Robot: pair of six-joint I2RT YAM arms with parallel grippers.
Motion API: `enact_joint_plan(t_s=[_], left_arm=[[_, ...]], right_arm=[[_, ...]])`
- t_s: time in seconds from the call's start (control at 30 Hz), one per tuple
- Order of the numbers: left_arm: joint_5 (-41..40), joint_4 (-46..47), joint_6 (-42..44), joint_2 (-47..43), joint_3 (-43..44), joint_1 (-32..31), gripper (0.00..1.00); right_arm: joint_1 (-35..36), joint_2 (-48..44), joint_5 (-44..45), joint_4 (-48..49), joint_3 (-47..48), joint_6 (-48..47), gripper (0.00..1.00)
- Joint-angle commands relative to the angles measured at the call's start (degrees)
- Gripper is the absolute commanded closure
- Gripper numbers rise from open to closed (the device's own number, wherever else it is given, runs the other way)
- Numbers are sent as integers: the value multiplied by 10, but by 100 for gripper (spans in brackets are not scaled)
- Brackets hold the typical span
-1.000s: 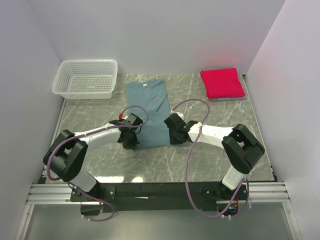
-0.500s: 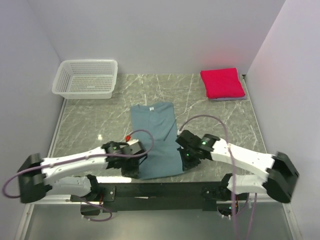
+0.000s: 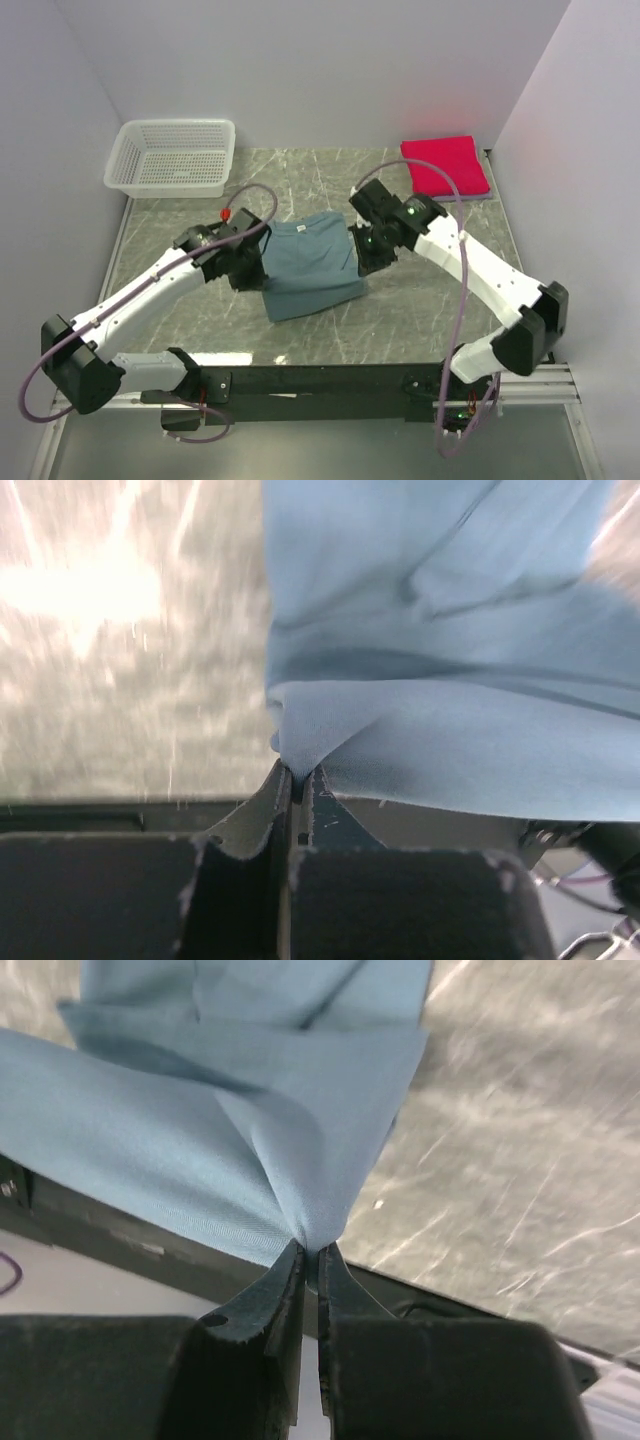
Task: Fold and stack the t-shirts
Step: Fold the tshirt
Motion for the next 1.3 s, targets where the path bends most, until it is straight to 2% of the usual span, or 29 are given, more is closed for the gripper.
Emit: enact_joint_plan(t_s=[0.0,0.3,0.6,1.0,1.17,1.27], left_arm=[[-41,6,96,24,55,43,99],[-4,136,125,89,87,124,100],[-2,225,134,151,82,169,99],[-48,334,148,261,69,202,99],[-67,361,152,308,79,205,99],[-85,361,151,329,91,207,96]], right_arm=[[-31,43,27,-48,88,-57,100],[-73,178,29,-19,249,-83,100],[-99,275,48,39,318,-98,100],[-123,356,40,131,319,-99,100],[-133,386,46,168,315,-89,100],[-138,401,39,184,310,-81,99]])
